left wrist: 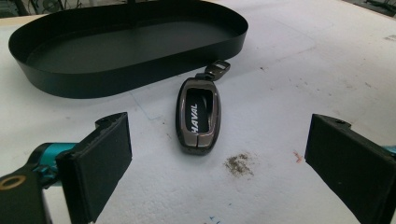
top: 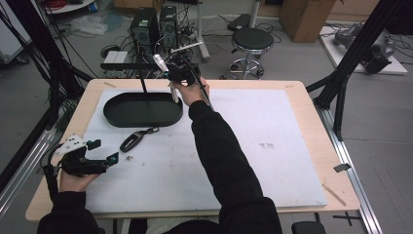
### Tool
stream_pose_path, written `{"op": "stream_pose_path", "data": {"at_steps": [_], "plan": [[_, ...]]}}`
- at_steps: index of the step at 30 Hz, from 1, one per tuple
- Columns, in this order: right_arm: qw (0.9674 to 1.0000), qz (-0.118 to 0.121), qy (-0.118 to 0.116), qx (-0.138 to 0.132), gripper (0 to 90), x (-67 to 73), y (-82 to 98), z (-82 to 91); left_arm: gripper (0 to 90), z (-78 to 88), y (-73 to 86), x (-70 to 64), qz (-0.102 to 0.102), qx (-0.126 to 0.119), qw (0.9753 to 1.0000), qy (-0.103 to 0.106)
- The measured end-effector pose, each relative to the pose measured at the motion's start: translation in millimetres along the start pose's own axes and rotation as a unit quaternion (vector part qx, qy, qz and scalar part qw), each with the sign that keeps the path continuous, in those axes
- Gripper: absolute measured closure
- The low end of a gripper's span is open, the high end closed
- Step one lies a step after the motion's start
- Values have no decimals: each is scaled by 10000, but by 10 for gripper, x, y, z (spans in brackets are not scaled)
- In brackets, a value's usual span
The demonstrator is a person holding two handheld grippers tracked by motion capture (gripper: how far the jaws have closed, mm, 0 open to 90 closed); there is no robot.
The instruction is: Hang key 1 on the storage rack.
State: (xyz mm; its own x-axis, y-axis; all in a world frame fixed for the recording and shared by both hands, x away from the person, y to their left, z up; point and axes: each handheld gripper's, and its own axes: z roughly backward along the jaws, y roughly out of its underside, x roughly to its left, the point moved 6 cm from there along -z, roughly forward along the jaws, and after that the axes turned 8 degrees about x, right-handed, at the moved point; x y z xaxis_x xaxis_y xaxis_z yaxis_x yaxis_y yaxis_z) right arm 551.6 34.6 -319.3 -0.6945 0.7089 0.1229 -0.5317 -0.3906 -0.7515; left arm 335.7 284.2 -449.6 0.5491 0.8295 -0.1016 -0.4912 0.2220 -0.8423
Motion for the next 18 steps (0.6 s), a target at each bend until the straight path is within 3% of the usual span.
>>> {"op": "stream_pose_path", "data": {"at_steps": [8, 15, 18], "plan": [[9997, 152, 192, 16, 743, 48, 2, -82, 78, -3, -3, 2, 23, -26, 10000, 5], [9998, 52, 214, -4, 729, 68, 5, -62, 77, 1, -1, 12, 26, -22, 10000, 7], [9998, -56, 127, -160, 565, 82, -12, -5, 77, 0, -2, 7, 22, -23, 10000, 9]]}}
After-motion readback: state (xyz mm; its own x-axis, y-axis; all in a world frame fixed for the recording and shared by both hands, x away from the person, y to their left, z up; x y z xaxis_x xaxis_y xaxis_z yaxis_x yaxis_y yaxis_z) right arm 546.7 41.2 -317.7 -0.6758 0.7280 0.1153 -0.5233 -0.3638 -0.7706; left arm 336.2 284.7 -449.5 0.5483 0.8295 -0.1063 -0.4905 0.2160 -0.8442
